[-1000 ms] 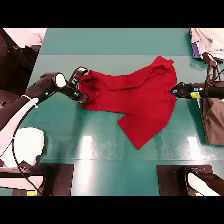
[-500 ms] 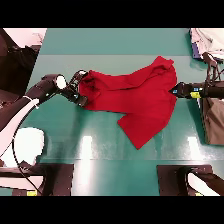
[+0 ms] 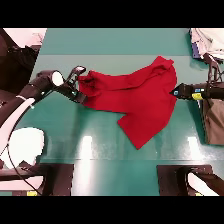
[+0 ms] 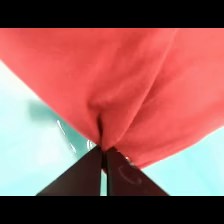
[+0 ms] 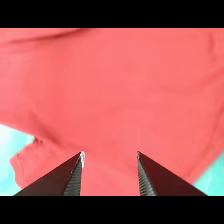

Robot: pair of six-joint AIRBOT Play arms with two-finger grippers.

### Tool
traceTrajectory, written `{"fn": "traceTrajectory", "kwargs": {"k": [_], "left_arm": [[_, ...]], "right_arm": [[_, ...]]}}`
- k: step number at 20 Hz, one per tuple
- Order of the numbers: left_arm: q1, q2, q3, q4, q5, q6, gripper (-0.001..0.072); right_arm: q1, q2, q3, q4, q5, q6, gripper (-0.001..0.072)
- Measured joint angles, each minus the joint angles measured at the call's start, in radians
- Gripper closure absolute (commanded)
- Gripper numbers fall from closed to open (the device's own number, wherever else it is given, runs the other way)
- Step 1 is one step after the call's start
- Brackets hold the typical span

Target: Fold the shirts.

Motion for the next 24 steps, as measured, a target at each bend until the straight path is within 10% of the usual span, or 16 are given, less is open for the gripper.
{"fn": "traceTrajectory", "kwargs": {"k": [17,20,24], "left_arm": [[0.000,0.519,-0.529,-0.217,0.064,-0.204,0.0683],[0.000,0.525,-0.535,-0.236,0.073,-0.207,0.0684],[0.000,0.529,-0.505,-0.247,0.095,-0.213,0.0684]], "right_arm": [[-0.249,-0.067,-0.509,0.233,0.009,-0.121,0.0338],[-0.186,-0.150,-0.471,0.266,-0.026,-0.138,0.0654],[-0.092,-0.182,-0.367,0.278,-0.074,-0.150,0.0697]]}}
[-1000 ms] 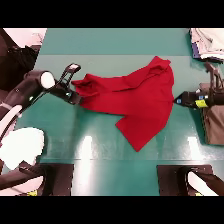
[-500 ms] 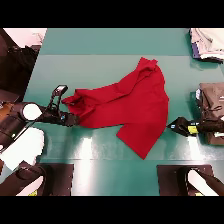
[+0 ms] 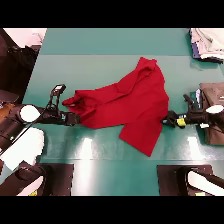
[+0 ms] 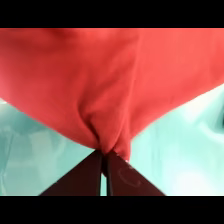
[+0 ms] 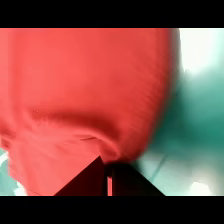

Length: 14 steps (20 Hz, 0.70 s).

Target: Fold the shirts.

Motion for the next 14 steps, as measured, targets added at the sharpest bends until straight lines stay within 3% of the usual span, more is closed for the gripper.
{"fn": "traceTrajectory", "kwargs": {"k": [4,9,14], "left_arm": [[0.000,0.002,0.229,0.015,0.082,-0.007,0.0683],[0.000,0.003,0.724,0.114,0.216,0.010,0.0683],[0.000,0.004,1.135,0.161,0.217,0.036,0.0683]], "right_arm": [[0.024,0.130,0.229,0.005,-0.024,0.001,0.0697],[-0.055,0.321,0.660,0.009,-0.106,0.009,0.0697],[-0.178,0.424,1.027,0.016,-0.132,0.010,0.0697]]}}
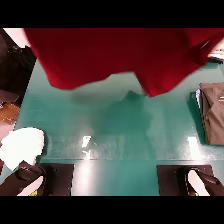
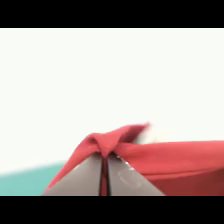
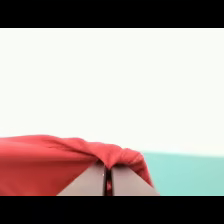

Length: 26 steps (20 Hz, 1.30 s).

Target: Fold the shirts.

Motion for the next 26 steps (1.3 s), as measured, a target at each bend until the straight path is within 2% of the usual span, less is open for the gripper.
{"fn": "traceTrajectory", "kwargs": {"k": [5,8,11,15,20,23,26], "left_arm": [[0.000,0.000,0.237,-0.026,-0.102,0.008,0.0683],[0.000,0.000,0.287,-0.129,-0.171,0.028,0.0684],[0.001,0.000,0.270,-0.190,-0.243,0.053,0.0684],[0.001,-0.049,0.114,-0.142,-0.345,0.060,0.0683],[0.001,-0.281,-0.113,-0.064,-0.441,0.055,0.0683],[0.002,-0.483,-0.174,-0.036,-0.400,0.069,0.0683],[0.002,-0.644,-0.196,-0.008,-0.274,0.095,0.0683]], "right_arm": [[-0.181,0.039,0.220,-0.001,0.077,0.002,0.0698],[-0.289,0.008,0.333,-0.006,0.192,0.025,0.0699],[-0.309,-0.054,0.384,-0.005,0.304,0.061,0.0699],[-0.183,-0.161,0.290,-0.044,0.410,0.109,0.0699],[0.101,-0.383,0.079,-0.255,0.450,0.167,0.0699],[0.205,-0.549,-0.008,-0.357,0.396,0.181,0.0699],[0.246,-0.694,-0.046,-0.403,0.290,0.190,0.0697]]}}
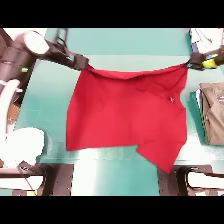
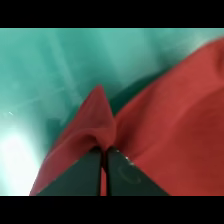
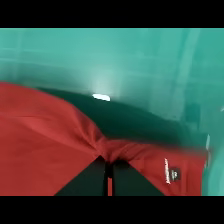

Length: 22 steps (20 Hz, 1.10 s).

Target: Fold the shirts.

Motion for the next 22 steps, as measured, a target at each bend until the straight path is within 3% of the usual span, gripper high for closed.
{"fn": "traceTrajectory", "kwargs": {"k": [1,2,3,4,5,6,8,15,18,22], "left_arm": [[0.000,-0.039,-0.004,0.005,0.048,0.006,0.0680],[0.000,-0.067,-0.007,0.012,0.082,0.008,0.0500],[0.000,-0.088,-0.008,0.016,0.117,0.010,0.0282],[0.000,-0.101,-0.008,0.018,0.144,0.011,0.0239],[0.002,-0.113,-0.006,0.022,0.163,0.012,0.0240],[0.008,-0.120,0.000,0.023,0.165,0.014,0.0240],[0.035,-0.126,0.031,0.028,0.155,0.014,0.0240],[0.237,-0.003,0.059,0.030,-0.203,0.031,0.0241],[0.319,0.126,-0.128,0.003,-0.298,0.048,0.0240],[0.420,0.319,-0.529,-0.092,-0.343,0.076,0.0240]], "right_arm": [[0.008,-0.036,-0.006,-0.007,-0.037,0.003,0.0696],[0.015,-0.069,-0.012,-0.008,-0.068,0.005,0.0688],[0.019,-0.095,-0.014,-0.009,-0.102,0.010,0.0540],[0.020,-0.112,-0.016,-0.009,-0.132,0.012,0.0296],[0.022,-0.127,-0.018,-0.010,-0.156,0.013,0.0225],[0.022,-0.137,-0.015,-0.006,-0.171,0.014,0.0231],[0.013,-0.145,0.008,0.003,-0.176,0.019,0.0357],[-0.038,-0.049,0.054,0.011,0.122,-0.023,0.0404],[-0.043,0.033,0.009,0.026,0.216,-0.040,0.0404],[-0.046,0.179,-0.172,0.080,0.233,-0.060,0.0404]]}}
